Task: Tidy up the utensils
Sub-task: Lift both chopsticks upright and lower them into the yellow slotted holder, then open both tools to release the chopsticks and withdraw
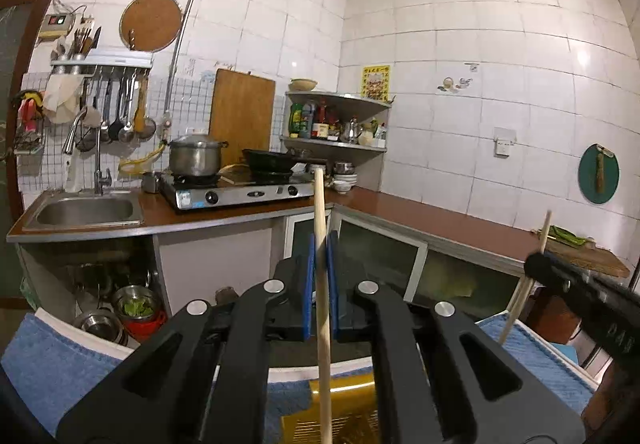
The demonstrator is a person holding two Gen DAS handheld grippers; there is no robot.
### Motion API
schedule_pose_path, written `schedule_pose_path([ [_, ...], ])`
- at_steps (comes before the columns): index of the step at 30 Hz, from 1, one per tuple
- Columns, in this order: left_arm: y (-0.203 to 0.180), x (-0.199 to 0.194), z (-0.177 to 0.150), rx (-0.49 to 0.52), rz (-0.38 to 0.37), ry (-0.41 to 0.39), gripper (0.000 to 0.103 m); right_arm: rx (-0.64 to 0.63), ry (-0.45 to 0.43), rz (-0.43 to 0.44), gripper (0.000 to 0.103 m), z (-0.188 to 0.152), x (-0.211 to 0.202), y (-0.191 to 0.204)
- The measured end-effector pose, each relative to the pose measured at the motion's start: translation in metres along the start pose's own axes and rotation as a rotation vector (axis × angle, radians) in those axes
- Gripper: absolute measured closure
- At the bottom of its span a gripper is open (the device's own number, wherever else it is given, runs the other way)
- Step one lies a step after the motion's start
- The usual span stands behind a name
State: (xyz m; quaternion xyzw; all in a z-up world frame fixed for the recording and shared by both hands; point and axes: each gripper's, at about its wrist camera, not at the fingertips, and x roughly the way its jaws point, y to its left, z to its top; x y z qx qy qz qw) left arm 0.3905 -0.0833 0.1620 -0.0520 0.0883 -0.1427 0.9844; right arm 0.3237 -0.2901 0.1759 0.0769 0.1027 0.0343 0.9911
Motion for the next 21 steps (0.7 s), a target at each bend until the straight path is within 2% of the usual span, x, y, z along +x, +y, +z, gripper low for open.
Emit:
schedule_pose_path([
  [6,0.009,0.007,-0.002,-0.019,-0.015,0.011,0.098,-0.008,0.054,-0.005,0.097,-0.031,0.016,-0.007],
  [10,0.004,0.007,0.006,0.021,-0.010,-0.003,0.098,-0.013,0.053,-0.004,0.097,-0.035,0.020,-0.007],
  [14,0.004,0.019,-0.009,0.035,-0.011,0.055,0.098,-0.028,0.059,0.002,0.097,-0.037,0.022,-0.004],
  [18,0.011,0.019,-0.030,0.015,-0.019,0.109,0.098,-0.028,0.077,0.000,0.097,-0.047,0.029,-0.008],
  [21,0.014,0.017,-0.043,0.036,-0.009,0.151,0.098,-0.012,0.094,0.012,0.097,-0.056,0.035,-0.012],
])
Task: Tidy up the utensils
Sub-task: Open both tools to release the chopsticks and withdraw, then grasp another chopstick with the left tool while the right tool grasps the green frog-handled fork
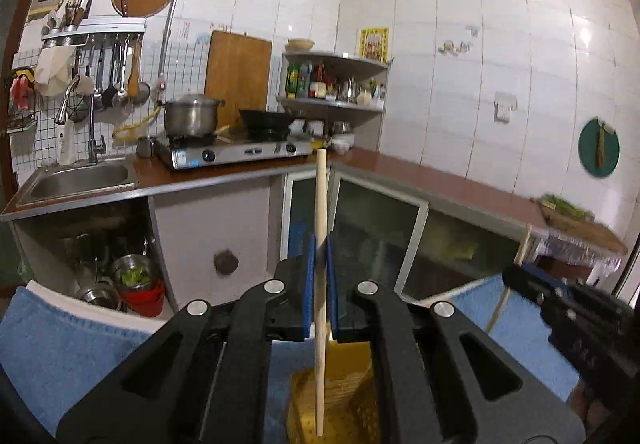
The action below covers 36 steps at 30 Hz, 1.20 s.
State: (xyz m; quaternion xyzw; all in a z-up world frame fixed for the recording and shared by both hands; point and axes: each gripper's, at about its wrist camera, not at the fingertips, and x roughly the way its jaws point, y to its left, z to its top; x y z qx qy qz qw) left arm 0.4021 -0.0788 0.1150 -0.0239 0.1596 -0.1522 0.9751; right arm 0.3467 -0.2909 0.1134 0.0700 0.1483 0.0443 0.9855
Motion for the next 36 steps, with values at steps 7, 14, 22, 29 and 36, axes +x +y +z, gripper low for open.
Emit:
schedule_pose_path([
  [7,-0.001,0.001,-0.028,0.044,0.041,0.068,0.098,-0.016,0.027,0.004,0.097,-0.020,0.012,0.001],
  [14,0.002,-0.004,-0.046,0.037,0.055,0.121,0.097,-0.040,0.043,0.015,0.096,-0.030,0.010,0.004],
  [22,0.000,-0.049,-0.044,0.036,0.080,0.114,0.047,-0.030,0.047,0.006,0.058,-0.025,-0.031,0.002],
  [29,0.002,-0.102,-0.055,0.039,0.136,0.123,0.020,-0.032,0.103,-0.052,0.056,-0.046,-0.078,-0.003],
  [36,0.001,-0.141,-0.082,0.061,0.155,0.173,0.016,-0.010,0.175,-0.092,0.052,-0.086,-0.111,-0.006],
])
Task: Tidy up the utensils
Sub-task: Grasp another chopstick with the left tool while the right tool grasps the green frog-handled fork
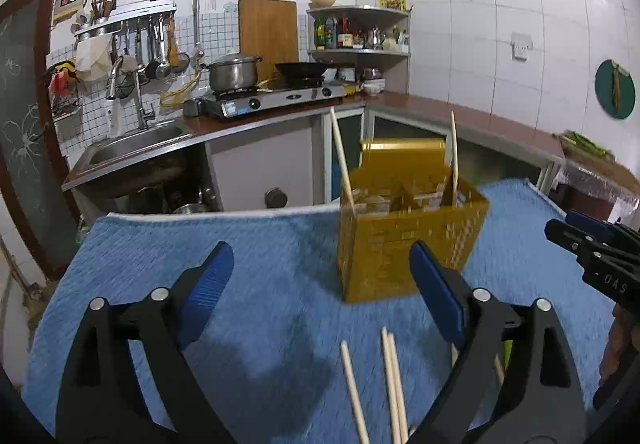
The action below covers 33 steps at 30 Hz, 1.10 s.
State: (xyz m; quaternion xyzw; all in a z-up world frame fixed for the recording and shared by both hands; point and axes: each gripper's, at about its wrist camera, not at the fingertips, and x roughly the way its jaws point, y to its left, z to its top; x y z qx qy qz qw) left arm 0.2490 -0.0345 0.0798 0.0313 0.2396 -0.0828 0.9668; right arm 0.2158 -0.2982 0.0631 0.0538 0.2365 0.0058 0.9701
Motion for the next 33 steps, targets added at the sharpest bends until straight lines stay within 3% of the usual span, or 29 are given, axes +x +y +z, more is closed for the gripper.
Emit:
schedule_pose_path([
  [8,0.003,-0.010,-0.043,-0.036,-0.015,0.095,0.015,0.024,0.092,-0.022,0.052,-0.047,-0.008,-0.001],
  [12,0.006,0.005,-0.067,-0.065,-0.062,0.179,0.012,0.041,0.145,-0.039,0.052,-0.068,-0.002,-0.004],
  [19,0.007,0.033,-0.097,-0.071,-0.036,0.286,0.013,0.059,0.229,-0.069,0.052,-0.091,0.019,-0.011],
  [24,0.007,0.040,-0.100,-0.076,-0.042,0.313,0.022,0.064,0.281,-0.069,0.052,-0.097,0.036,-0.009],
  [27,0.007,0.049,-0.100,-0.094,-0.063,0.345,0.033,0.057,0.302,-0.068,0.052,-0.099,0.044,-0.004],
  [29,0.006,0.057,-0.098,-0.104,-0.077,0.374,0.047,0.062,0.320,-0.070,0.052,-0.100,0.049,-0.003],
  [33,0.002,0.069,-0.099,-0.101,-0.070,0.411,0.054,0.079,0.355,-0.064,0.059,-0.101,0.056,-0.004],
])
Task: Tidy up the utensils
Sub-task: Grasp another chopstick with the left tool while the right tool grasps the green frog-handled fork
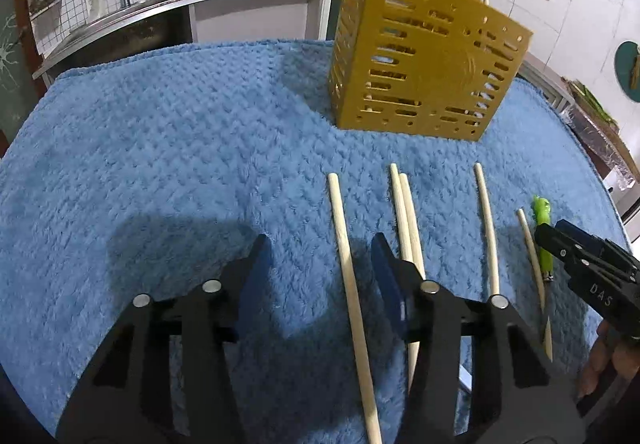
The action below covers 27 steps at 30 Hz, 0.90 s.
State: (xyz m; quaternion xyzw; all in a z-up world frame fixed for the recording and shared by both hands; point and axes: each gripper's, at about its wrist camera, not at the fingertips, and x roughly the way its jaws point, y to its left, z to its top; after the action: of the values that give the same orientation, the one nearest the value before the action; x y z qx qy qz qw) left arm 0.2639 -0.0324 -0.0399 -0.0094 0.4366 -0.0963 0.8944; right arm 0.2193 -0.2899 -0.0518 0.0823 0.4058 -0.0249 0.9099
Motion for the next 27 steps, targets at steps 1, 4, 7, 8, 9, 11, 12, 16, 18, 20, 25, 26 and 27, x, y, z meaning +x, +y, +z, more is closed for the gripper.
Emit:
schedule_pose_path([
  [1,-0.001,0.001,0.000,0.003,0.002,0.002,0.054,0.001,0.003,0.002,0.059,0.000,0.001,0.000],
  [4,-0.007,0.007,0.003,0.021,0.023,0.011,0.055,0.002,0.011,0.008,0.062,0.002,0.004,0.001],
  [7,-0.013,0.012,0.008,0.043,0.054,0.017,0.058,0.000,0.015,0.017,0.071,0.006,0.008,0.002],
  [8,-0.015,0.014,0.009,0.052,0.067,0.017,0.060,-0.004,0.015,0.015,0.072,0.007,0.009,0.002],
  [9,-0.015,0.014,0.009,0.055,0.071,0.014,0.060,-0.009,0.015,0.015,0.073,0.008,0.009,0.003],
  [11,-0.015,0.014,0.008,0.059,0.078,0.009,0.062,-0.013,0.014,0.012,0.073,0.009,0.010,0.004],
  [12,-0.015,0.014,0.009,0.058,0.082,0.008,0.062,-0.017,0.014,0.004,0.073,0.009,0.011,0.006],
  [16,-0.021,0.017,0.010,0.080,0.115,0.008,0.064,-0.029,0.013,-0.044,0.074,0.010,0.013,0.014],
  [18,-0.022,0.016,0.009,0.088,0.115,0.006,0.066,-0.047,0.013,-0.064,0.075,0.011,0.014,0.019],
  [20,-0.020,0.014,0.009,0.082,0.105,0.007,0.068,-0.070,0.012,-0.056,0.078,0.012,0.014,0.021],
  [25,-0.012,0.011,0.008,0.056,0.077,0.000,0.075,-0.107,0.009,-0.007,0.084,0.013,0.010,0.014],
  [26,-0.012,0.011,0.008,0.053,0.076,-0.001,0.077,-0.116,0.011,-0.002,0.086,0.013,0.009,0.012],
  [27,-0.011,0.011,0.008,0.051,0.076,-0.001,0.078,-0.134,0.012,0.000,0.086,0.013,0.009,0.011],
])
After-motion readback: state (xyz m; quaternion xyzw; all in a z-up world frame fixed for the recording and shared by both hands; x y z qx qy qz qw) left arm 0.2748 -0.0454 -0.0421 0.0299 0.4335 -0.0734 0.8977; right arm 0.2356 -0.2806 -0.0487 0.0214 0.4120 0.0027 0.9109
